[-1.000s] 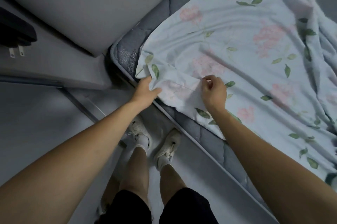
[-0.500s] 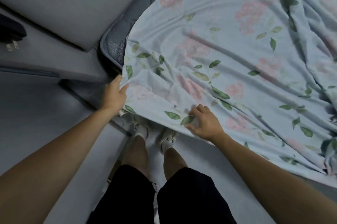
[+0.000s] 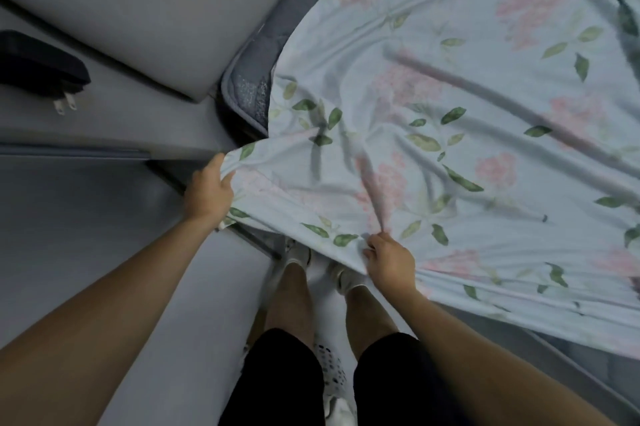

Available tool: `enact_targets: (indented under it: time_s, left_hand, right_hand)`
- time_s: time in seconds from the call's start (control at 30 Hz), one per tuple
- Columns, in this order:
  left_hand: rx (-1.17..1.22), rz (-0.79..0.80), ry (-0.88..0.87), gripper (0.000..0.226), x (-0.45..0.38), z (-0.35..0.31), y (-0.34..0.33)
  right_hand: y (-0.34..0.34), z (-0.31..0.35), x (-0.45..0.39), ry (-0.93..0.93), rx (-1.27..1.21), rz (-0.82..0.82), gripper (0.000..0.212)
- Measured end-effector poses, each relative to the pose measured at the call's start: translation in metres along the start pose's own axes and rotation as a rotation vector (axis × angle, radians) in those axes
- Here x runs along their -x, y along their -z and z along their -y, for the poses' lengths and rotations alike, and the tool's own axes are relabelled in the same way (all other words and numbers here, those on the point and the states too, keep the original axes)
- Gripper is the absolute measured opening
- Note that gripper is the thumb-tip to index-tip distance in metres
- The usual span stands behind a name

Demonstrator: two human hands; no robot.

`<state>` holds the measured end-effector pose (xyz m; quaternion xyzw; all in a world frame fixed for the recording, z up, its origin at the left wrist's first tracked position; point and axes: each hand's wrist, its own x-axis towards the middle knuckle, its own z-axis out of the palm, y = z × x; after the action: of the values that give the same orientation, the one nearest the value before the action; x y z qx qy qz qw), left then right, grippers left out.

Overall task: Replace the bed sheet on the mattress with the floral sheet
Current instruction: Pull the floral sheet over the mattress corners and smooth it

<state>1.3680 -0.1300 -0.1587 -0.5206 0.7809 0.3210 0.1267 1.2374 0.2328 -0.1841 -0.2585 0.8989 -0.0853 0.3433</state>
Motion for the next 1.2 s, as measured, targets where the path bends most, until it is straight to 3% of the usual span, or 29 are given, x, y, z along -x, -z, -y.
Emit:
enact_targets:
  time_s: [0.17, 0.27, 0.43, 0.6, 0.7, 0.83, 0.97, 1.07, 1.2]
  left_hand:
    - [-0.106, -0.022, -0.011, 0.031, -0.004, 0.02, 0.016]
    - [-0.155, -0.012, -0.069, 0.026, 0.0, 0.022, 0.015]
    - [-0.171, 0.009, -0.175, 0.069, 0.007, -0.001, 0.0]
    - [-0.107, -0.003, -0.273, 0.078, -0.001, -0.067, -0.017]
    - [-0.06, 0.019, -0.234, 0.084, -0.01, -0.104, -0.028]
    - [-0.068, -0.014, -0.129, 0.07, -0.024, -0.124, -0.038]
    - [-0.256, 0.052, -0.213, 0.024, -0.035, -0.124, -0.039]
    - [-0.363, 0.072, -0.246, 0.016, -0.039, -0.122, -0.027]
    - [-0.455, 0.004, -0.135, 0.017, -0.041, -0.089, 0.012]
  right_hand:
    - [-0.031, 0.067, -0.011, 0.031, -0.057, 0.032, 0.029]
    - [-0.037, 0.083, -0.018, 0.028, -0.041, 0.039, 0.019]
    - [-0.029, 0.063, -0.018, 0.049, -0.052, 0.2, 0.008]
    - [0.011, 0.038, -0.011, 0.138, 0.105, -0.034, 0.025]
    - [0.035, 0.024, -0.023, 0.1, 0.138, -0.174, 0.038]
    - [0.047, 0.005, -0.051, 0.049, 0.169, -0.229, 0.038]
    - [0.048, -0.004, -0.072, 0.153, 0.178, -0.169, 0.008]
    - [0.044, -0.002, -0.081, 0.14, 0.168, -0.158, 0.01]
    - [0.037, 0.035, -0.079, 0.177, 0.052, -0.149, 0.025]
